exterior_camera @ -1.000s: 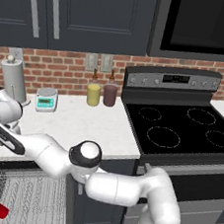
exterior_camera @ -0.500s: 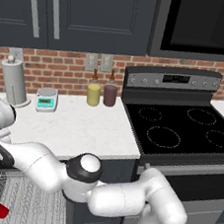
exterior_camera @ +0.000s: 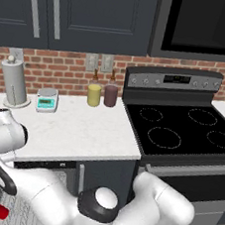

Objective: Pick up the cup and bowl from the counter, place them in the dishwasher, and close the dishwasher door.

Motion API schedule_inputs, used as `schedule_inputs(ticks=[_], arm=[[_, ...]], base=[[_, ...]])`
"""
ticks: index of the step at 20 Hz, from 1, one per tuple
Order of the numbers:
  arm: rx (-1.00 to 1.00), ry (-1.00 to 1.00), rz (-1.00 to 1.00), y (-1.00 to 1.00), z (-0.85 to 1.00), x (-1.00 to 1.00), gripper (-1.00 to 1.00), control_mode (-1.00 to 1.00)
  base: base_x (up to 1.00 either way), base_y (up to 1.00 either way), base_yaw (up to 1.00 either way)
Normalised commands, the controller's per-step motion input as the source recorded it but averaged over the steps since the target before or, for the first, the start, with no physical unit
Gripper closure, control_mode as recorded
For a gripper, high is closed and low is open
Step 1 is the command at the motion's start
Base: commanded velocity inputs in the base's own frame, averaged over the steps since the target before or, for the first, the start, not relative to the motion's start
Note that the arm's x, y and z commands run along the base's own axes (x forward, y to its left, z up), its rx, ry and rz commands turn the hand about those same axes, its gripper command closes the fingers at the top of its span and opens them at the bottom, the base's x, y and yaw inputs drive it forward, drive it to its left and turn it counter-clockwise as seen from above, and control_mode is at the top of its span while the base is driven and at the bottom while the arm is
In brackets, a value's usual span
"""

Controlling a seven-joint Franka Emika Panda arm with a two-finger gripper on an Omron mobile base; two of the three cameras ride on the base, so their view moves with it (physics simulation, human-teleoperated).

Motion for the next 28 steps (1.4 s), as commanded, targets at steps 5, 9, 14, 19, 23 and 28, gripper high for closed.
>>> schedule_inputs(ticks=[5,9,14,19,23,28], arm=[[-0.14,-0.11,-0.21,-0.62,-0.41,-0.61,1.0,-1.0],[-0.27,0.0,0.0,-0.26,-0.27,-0.02,1.0,-1.0],[-0.2,0.05,0.07,-0.1,-0.04,0.15,1.0,-1.0],[-0.2,0.1,0.33,0.0,0.0,0.37,1.0,-1.0],[-0.27,0.11,0.44,0.01,-0.04,0.25,1.0,-1.0],[-0.29,0.06,0.57,0.03,-0.16,0.0,1.0,-1.0]], base=[[0.0,0.0,0.0],[0.0,0.0,0.0],[0.0,0.0,0.0],[0.0,0.0,0.0],[0.0,0.0,0.0],[0.0,0.0,0.0]])
